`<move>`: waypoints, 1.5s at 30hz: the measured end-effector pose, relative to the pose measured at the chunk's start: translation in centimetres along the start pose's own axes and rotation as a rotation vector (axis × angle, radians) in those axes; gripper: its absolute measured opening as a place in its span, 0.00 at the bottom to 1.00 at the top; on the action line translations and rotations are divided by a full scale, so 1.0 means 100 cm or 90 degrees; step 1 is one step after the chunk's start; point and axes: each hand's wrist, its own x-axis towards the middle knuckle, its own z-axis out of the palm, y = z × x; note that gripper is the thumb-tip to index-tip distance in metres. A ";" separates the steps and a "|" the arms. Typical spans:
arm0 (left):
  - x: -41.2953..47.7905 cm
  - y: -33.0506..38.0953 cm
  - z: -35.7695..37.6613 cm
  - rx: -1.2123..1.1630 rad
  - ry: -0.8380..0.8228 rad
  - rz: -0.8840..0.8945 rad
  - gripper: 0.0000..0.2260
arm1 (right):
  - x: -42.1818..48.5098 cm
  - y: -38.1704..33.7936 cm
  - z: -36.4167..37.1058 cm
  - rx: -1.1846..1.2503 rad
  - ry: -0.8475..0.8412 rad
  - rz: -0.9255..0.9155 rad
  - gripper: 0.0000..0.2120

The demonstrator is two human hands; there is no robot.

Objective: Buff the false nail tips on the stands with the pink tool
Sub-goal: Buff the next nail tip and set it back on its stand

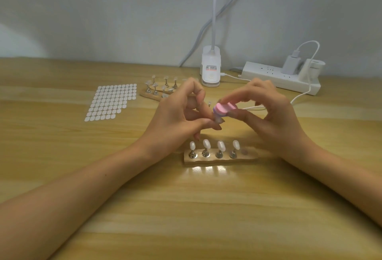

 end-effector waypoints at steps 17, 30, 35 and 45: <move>-0.001 0.003 0.000 0.015 -0.007 0.019 0.17 | 0.000 -0.004 0.004 0.012 -0.028 -0.033 0.08; -0.001 0.003 0.001 -0.001 0.004 0.017 0.19 | 0.002 0.001 -0.001 0.083 0.052 0.054 0.06; -0.001 0.002 0.001 0.009 -0.003 0.020 0.19 | 0.001 -0.001 0.001 0.043 0.010 0.004 0.08; -0.001 0.002 0.001 0.015 0.001 0.022 0.18 | 0.000 -0.004 0.002 0.036 0.007 0.006 0.07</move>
